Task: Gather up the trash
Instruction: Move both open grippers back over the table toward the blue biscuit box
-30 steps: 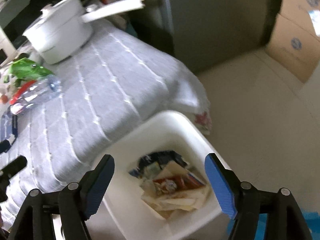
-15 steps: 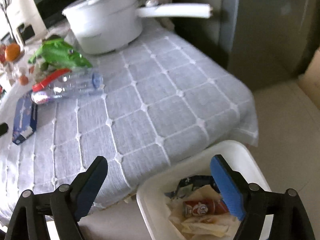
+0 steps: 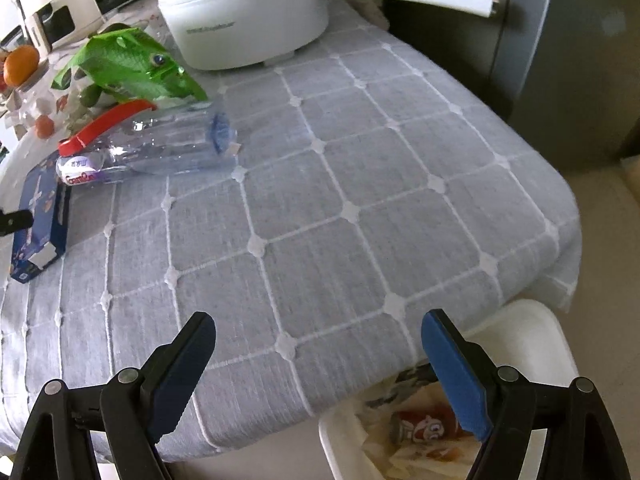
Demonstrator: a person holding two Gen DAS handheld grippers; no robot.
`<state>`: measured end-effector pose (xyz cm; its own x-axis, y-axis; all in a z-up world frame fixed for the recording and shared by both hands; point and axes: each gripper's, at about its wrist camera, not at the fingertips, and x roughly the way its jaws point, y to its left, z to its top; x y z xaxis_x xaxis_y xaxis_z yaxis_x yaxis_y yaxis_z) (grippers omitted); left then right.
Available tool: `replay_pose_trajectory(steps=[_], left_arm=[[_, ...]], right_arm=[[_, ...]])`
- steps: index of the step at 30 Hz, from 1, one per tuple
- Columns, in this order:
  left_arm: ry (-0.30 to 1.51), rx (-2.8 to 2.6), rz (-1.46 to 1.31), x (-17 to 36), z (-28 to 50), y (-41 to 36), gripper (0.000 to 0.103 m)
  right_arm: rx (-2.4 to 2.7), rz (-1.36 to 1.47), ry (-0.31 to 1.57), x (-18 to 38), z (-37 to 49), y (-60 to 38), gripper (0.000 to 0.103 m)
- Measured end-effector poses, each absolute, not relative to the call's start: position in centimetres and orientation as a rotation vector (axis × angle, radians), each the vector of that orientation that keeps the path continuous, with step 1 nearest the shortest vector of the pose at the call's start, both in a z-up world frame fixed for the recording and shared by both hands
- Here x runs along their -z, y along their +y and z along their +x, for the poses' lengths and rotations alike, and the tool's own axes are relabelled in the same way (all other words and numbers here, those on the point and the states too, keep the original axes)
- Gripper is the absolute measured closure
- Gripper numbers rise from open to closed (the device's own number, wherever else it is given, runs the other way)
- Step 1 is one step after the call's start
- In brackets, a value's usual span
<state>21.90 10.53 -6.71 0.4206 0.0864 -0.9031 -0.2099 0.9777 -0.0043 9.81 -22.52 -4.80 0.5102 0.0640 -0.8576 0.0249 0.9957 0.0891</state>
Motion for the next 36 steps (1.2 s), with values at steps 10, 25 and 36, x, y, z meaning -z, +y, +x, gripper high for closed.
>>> replay_pose_trajectory(steps=[10, 25, 36], left_arm=[[1.182, -0.291, -0.118, 9.6, 23.4, 9.3, 0.001], [1.116, -0.126, -0.240, 7.8, 20.5, 11.8, 0.006], [0.983, -0.023, -0.332, 3.9, 15.7, 17.0, 0.009]], right_arm=[[-0.024, 0.090, 1.057, 5.6, 10.8, -21.9, 0.015], [-0.035, 0.070, 1.041, 5.3, 10.6, -20.3, 0.015], [-0.111, 0.116, 0.972, 4.1, 11.6, -15.8, 0.015]])
